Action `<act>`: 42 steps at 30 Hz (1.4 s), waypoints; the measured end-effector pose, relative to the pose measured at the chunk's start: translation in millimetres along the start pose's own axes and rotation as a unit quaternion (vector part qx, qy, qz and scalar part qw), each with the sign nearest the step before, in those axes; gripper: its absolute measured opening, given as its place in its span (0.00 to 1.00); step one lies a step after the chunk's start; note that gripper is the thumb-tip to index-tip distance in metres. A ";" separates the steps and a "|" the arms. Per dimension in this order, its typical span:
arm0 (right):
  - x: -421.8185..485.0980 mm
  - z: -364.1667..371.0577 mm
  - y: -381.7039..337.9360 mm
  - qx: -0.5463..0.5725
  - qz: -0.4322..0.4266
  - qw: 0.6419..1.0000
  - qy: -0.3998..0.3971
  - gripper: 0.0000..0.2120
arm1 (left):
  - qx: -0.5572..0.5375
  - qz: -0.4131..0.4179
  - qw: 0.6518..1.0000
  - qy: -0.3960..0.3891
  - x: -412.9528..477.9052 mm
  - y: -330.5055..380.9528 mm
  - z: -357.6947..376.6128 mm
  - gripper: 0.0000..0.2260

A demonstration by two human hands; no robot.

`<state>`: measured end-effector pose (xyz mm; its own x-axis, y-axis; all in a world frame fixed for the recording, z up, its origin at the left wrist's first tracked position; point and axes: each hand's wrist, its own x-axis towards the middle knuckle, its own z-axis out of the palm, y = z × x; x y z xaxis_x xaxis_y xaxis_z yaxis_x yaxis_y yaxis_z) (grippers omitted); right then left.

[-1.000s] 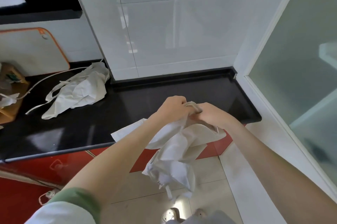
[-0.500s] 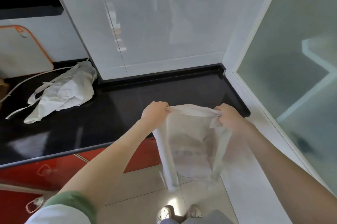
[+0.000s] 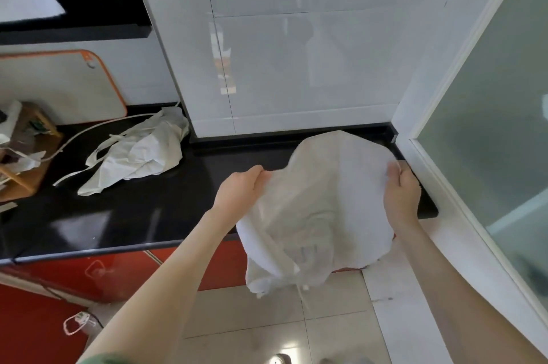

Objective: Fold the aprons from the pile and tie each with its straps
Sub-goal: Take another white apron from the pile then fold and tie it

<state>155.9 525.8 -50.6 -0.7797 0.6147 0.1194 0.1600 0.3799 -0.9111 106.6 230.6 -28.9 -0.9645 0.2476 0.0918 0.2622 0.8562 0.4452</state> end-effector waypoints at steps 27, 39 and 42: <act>-9.5 1.6 -21.9 -0.243 -0.021 0.872 -0.425 0.12 | -0.047 0.068 0.996 -0.045 38.7 78.8 -2.3 0.11; -51.5 62.7 2.4 -0.147 0.068 0.844 -0.510 0.15 | -0.320 -0.061 0.943 0.064 45.8 82.5 -43.2 0.13; -62.1 84.4 -19.5 -0.151 0.060 0.832 -0.530 0.23 | -0.353 -0.073 0.930 0.066 46.4 82.1 -45.8 0.14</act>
<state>150.1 421.8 -73.5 -0.8175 -0.2332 -0.5267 0.2956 0.6148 -0.7312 82.0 291.6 52.7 -0.9959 0.0540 0.0728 0.0872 0.3533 0.9314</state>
